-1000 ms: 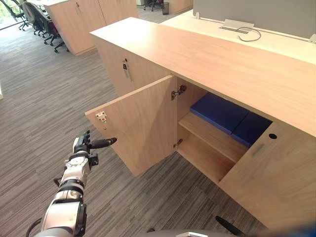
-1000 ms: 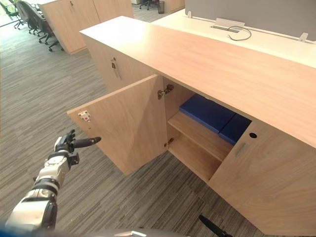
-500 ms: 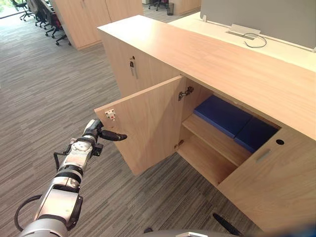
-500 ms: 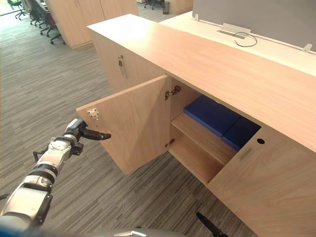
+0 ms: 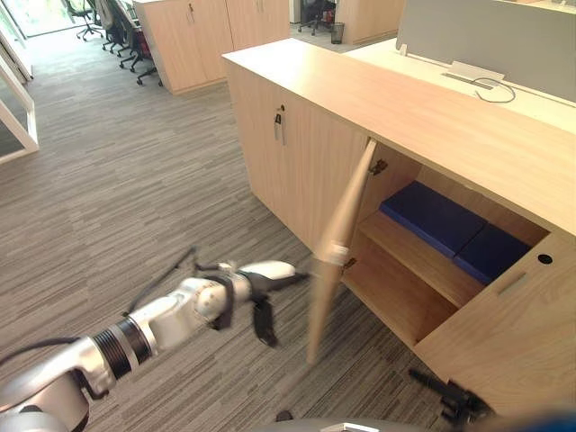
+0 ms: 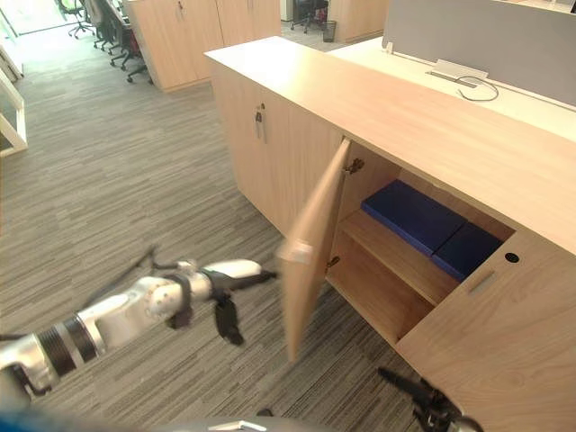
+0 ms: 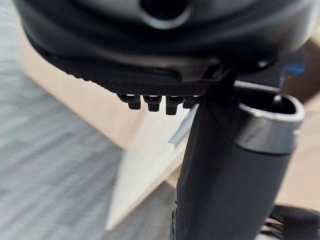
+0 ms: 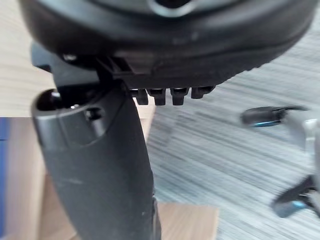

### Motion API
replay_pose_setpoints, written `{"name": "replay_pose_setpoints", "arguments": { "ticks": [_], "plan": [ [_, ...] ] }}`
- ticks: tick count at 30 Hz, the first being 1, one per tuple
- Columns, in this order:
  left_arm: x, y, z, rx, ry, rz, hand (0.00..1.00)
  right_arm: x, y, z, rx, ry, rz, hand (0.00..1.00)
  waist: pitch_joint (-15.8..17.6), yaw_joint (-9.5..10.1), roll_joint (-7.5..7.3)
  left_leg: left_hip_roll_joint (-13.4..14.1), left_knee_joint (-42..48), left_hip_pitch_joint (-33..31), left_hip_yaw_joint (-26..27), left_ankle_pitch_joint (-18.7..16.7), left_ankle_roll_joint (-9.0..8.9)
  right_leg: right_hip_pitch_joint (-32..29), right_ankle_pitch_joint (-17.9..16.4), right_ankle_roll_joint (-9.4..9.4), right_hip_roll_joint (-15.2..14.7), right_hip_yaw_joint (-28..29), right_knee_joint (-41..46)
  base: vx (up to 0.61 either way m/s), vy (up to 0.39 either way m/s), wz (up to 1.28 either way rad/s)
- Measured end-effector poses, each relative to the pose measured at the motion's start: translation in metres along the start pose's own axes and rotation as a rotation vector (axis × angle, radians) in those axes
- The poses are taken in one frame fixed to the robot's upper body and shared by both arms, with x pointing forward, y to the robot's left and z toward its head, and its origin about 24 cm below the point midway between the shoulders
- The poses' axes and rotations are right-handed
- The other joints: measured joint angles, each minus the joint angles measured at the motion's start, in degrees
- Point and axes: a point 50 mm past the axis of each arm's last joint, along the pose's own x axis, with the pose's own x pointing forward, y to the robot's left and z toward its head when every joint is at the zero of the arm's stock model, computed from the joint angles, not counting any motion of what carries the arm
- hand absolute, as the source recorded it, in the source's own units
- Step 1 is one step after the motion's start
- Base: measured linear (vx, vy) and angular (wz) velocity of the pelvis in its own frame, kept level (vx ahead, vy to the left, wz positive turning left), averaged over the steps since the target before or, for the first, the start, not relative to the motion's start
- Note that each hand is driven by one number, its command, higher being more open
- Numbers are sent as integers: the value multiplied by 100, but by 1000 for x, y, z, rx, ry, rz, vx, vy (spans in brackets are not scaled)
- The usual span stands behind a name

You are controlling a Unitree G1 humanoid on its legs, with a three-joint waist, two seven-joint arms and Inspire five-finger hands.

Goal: Walk over to the cabinet, pick up the folder, carry it to the office cabinet, place the folder inside the office cabinet, then close the office cabinet door

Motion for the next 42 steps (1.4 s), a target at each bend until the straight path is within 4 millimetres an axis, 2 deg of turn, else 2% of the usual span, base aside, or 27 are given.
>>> {"name": "replay_pose_setpoints", "arguments": {
  "ticks": [3, 5, 7, 10, 12, 15, 16, 17, 18, 19, 20, 21, 22, 23, 24, 25, 26, 27, 28, 29, 30, 32, 34, 36, 38, 40, 42],
  "plan": [
    [-11, -3, 87, 120, -490, -22, 100, 1, 17, -20, 22, 51, 43, 100, -189, -111, -99, -46, 4, 71, -12, -37, 9, 84, 59, -79, -21, -76, -55, 86, 29, -7],
    [-18, -2, 109, 155, -628, 3, 100, -1, 25, -41, 30, 117, 55, 100, -325, -207, -30, -50, 5, 88, -46, -37, 10, 116, 59, -87, -19, -138, -60, 71, -4, 6],
    [-18, 0, 112, 170, -648, 15, 100, -5, 28, -60, 18, 182, 61, 100, -398, -229, 95, -43, 4, 96, -60, -42, 3, 129, 49, -97, -7, -148, -63, 25, -35, 3],
    [-10, 1, 103, 130, -606, 19, 100, -11, 27, -81, -10, 266, 50, 100, -454, -250, 287, -13, 2, 97, -70, -42, -20, 168, -15, -80, 34, -141, -139, -33, -63, 2],
    [-2, -1, 99, 85, -602, 26, 100, -12, 26, -86, -41, 284, 49, 100, -440, -263, 307, 36, 2, 131, -63, -23, -46, 192, -51, -112, 83, -121, -138, -40, -74, -2],
    [13, -14, 87, -101, -578, 54, 100, -12, 29, -87, -80, 286, 61, 100, -393, -346, 231, 126, 3, 161, 53, -5, -79, 161, -64, -121, 162, 15, -136, -27, -82, -29],
    [24, -27, 72, -301, -533, 82, 100, -11, 35, -86, -115, 284, 76, 100, -322, -370, 124, 239, 155, 143, 269, -73, -126, 85, -67, -130, 229, 231, -117, -12, -81, -57],
    [28, -32, 64, -387, -504, 99, 100, -10, 39, -85, -130, 283, 88, 100, -241, -392, 49, 329, 474, 54, 367, -231, -160, 77, -71, -138, 257, 333, -103, -41, -149, -89],
    [35, -41, 46, -547, -433, 142, 100, -8, 49, -82, -153, 277, 113, 100, 1, -385, -8, 700, 1518, -222, 534, -739, -217, 102, -100, -191, 382, 548, -28, -73, -188, -106],
    [38, -52, 28, -706, -356, 194, 100, -6, 55, -78, -154, 264, 125, 100, 265, -328, 26, 1221, 2506, -395, 681, -1204, -280, 103, -175, -300, 612, 834, 93, -63, -206, -134],
    [37, -64, 14, -832, -290, 235, 100, -5, 60, -76, -162, 257, 134, 100, 408, -266, 44, 1511, 3186, -521, 642, -1341, -233, 87, -255, -361, 774, 1070, 221, -27, -165, -138],
    [36, -77, 1, -939, -222, 271, 100, -5, 63, -76, -177, 252, 134, 100, 478, -190, 43, 1687, 3766, -708, 335, -1328, -222, 4, -310, -426, 870, 1322, 356, 7, -82, -119],
    [34, -86, -5, -1003, -182, 296, 100, -5, 63, -75, -182, 247, 130, 100, 509, -152, 71, 1725, 4050, -835, -3, -1303, -225, -57, -332, -461, 931, 1487, 443, 37, -67, -131],
    [29, -101, -16, -1129, -119, 353, 100, -3, 64, -69, -203, 221, 130, 100, 590, -101, 111, 1701, 4523, -1050, -719, -1314, -311, -139, -352, -513, 1051, 1812, 559, 80, 37, -151],
    [26, -118, -24, -1254, -69, 413, 100, -3, 63, -64, -223, 201, 127, 100, 606, -11, 197, 1501, 4573, -1114, -1381, -1520, -541, -306, -345, -534, 1139, 2190, 676, 80, 37, -156],
    [25, -125, -27, -1307, -43, 445, 100, -2, 62, -62, -227, 191, 121, 100, 593, 67, 238, 1349, 4466, -1103, -1720, -1645, -643, -408, -342, -533, 1176, 2378, 724, 105, 204, -156],
    [23, -137, -36, -1391, 15, 497, 100, -2, 62, -58, -242, 176, 121, 100, 568, 156, 286, 1017, 4152, -1077, -2437, -1781, -780, -589, -324, -504, 1229, 2681, 806, 96, 264, -134],
    [20, -151, -46, -1473, 83, 543, 100, -1, 65, -57, -265, 170, 132, 100, 561, 178, 311, 764, 3662, -913, -2998, -1807, -764, -660, -306, -457, 1285, 2905, 849, 111, 328, -122],
    [18, -158, -52, -1520, 119, 564, 100, -1, 65, -56, -277, 168, 136, 100, 544, 203, 341, 734, 3451, -774, -3111, -1875, -682, -691, -317, -419, 1328, 3024, 885, 78, 264, -104],
    [12, -174, -64, -1605, 201, 599, 100, -3, 74, -63, -288, 177, 167, 100, 551, 232, 189, 702, 3272, -574, -2823, -1854, -623, -696, -331, -386, 1278, 3221, 918, 84, 222, -93],
    [5, -191, -72, -1671, 283, 633, 100, -5, 79, -70, -312, 192, 194, 100, 488, 213, 111, 686, 3206, -493, -2606, -1878, -602, -682, -297, -326, 1225, 3376, 875, 95, 197, -84],
    [-3, -210, -80, -1754, 379, 685, 100, -8, 83, -75, -343, 184, 222, 100, 439, 218, 38, 653, 3035, -302, -2215, -1903, -567, -704, -298, -266, 1157, 3651, 873, 109, 190, -83],
    [-6, -229, -80, -1856, 470, 768, 100, -11, 95, -73, -347, 136, 249, 100, 406, 220, 78, 615, 2637, 19, -1680, -1857, -485, -799, -319, -218, 1083, 3989, 948, 110, 183, -117],
    [-6, -233, -78, -1887, 489, 812, 100, -11, 96, -70, -375, 113, 244, 100, 393, 228, 112, 621, 2451, 158, -1430, -1826, -443, -930, -326, -214, 1047, 3902, 1099, 78, 85, -94],
    [-5, -239, -76, -1984, 513, 918, 100, -11, 96, -69, -375, 104, 229, 100, 377, 277, 191, 667, 2112, 500, -957, -1777, -489, -1172, -352, -257, 951, 2900, 1454, 110, 51, -97],
    [-1, -243, -75, -2038, 533, 963, 100, -11, 95, -67, -376, 94, 220, 100, 323, 190, 223, 677, 1947, 673, -910, -1741, -547, -1203, -377, -348, 863, 2263, 1568, 140, 13, -30],
    [1, -244, -73, -2068, 539, 993, 100, -11, 93, -69, -380, 103, 208, 100, 214, 140, 277, 690, 1765, 762, -973, -1648, -597, -1132, -360, -382, 879, 2151, 1424, 123, -16, 9]
  ]
}}
